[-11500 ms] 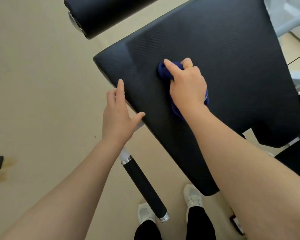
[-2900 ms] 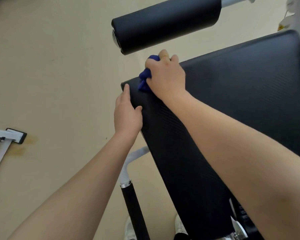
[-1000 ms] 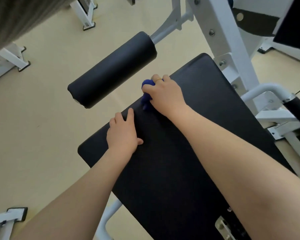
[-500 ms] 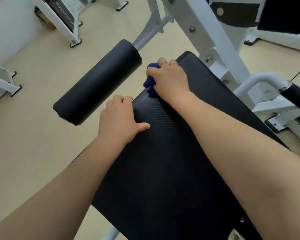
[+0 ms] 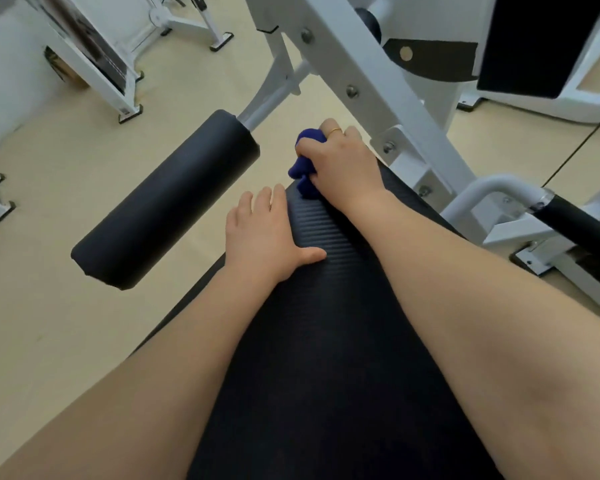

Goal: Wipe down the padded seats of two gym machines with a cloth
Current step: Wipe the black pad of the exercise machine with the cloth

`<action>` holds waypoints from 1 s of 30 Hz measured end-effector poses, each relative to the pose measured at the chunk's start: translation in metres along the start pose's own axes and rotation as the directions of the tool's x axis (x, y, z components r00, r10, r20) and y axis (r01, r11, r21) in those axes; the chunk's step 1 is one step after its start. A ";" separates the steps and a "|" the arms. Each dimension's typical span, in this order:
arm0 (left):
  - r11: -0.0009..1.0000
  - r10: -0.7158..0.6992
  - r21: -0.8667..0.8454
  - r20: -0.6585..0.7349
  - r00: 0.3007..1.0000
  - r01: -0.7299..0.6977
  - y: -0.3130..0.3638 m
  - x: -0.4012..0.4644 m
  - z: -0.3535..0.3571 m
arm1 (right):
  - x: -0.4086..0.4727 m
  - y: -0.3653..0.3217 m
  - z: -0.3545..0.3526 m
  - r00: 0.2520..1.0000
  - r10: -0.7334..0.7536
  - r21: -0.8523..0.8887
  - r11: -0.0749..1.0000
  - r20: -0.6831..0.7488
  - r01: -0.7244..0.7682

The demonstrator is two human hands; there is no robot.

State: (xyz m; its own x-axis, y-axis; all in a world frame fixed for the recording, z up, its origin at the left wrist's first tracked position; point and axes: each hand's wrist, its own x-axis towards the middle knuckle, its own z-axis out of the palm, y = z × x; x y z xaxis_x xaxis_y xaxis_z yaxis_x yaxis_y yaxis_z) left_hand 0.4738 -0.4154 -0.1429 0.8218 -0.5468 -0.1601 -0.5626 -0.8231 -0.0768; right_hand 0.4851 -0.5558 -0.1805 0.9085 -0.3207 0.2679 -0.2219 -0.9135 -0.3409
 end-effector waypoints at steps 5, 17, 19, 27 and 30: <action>0.993 0.112 0.033 0.009 0.994 -0.112 0.016 0.007 0.009 | 0.016 0.011 0.002 0.992 0.114 0.116 0.987 -0.045 -0.108; 0.994 0.023 -0.110 0.166 0.986 -0.005 0.030 0.004 0.009 | -0.006 0.071 -0.018 0.850 0.489 0.643 0.589 0.197 -0.489; 0.989 -0.002 -0.148 0.178 0.984 0.028 0.032 0.003 0.009 | -0.032 0.091 -0.014 0.808 0.524 0.603 0.562 0.270 -0.566; 0.987 -0.013 -0.157 0.176 0.984 0.041 0.030 0.002 0.005 | -0.036 0.098 -0.023 0.783 0.516 0.361 0.698 0.347 -0.619; 0.985 -0.001 -0.168 0.171 0.985 0.031 0.028 0.002 0.007 | -0.030 0.079 -0.021 0.830 0.519 0.497 0.676 0.203 -0.544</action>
State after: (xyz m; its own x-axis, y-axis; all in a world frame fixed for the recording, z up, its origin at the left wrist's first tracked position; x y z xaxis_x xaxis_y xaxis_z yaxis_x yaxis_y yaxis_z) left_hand 0.4596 -0.4383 -0.1524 0.7953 -0.5115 -0.3255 -0.5141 -0.8535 0.0852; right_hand 0.4328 -0.6234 -0.1965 0.7109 -0.6896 -0.1380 -0.4686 -0.3181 -0.8242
